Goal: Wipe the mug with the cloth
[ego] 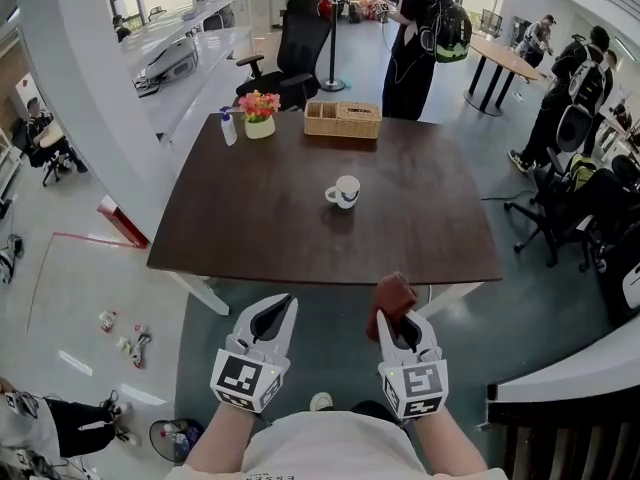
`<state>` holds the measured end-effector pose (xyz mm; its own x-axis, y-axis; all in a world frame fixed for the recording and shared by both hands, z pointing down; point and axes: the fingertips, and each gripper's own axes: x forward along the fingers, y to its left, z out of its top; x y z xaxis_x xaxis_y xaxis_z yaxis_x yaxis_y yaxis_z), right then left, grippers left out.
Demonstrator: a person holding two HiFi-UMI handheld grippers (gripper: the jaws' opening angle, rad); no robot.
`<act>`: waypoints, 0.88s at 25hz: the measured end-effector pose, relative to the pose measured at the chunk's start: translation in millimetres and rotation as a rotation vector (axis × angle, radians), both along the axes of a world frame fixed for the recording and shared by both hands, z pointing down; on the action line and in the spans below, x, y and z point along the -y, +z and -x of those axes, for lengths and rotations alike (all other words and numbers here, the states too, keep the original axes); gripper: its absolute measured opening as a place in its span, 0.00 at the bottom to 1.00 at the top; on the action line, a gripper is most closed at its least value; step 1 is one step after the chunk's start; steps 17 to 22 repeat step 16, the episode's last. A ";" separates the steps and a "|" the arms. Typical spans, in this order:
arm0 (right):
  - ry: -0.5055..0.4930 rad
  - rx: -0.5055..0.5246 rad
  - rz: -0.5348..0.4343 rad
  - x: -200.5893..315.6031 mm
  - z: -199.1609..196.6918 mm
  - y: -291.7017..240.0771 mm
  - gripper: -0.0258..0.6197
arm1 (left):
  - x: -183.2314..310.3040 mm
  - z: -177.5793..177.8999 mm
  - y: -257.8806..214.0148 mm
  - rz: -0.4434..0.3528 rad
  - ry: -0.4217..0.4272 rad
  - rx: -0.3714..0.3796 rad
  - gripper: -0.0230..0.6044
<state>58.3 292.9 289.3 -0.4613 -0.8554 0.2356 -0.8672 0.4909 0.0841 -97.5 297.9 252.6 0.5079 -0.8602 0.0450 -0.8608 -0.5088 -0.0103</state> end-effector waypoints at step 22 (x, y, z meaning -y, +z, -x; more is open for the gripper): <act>0.006 0.006 0.022 -7.7 -19.5 4.8 0.16 | -4.6 -19.4 5.5 0.021 0.006 0.014 0.04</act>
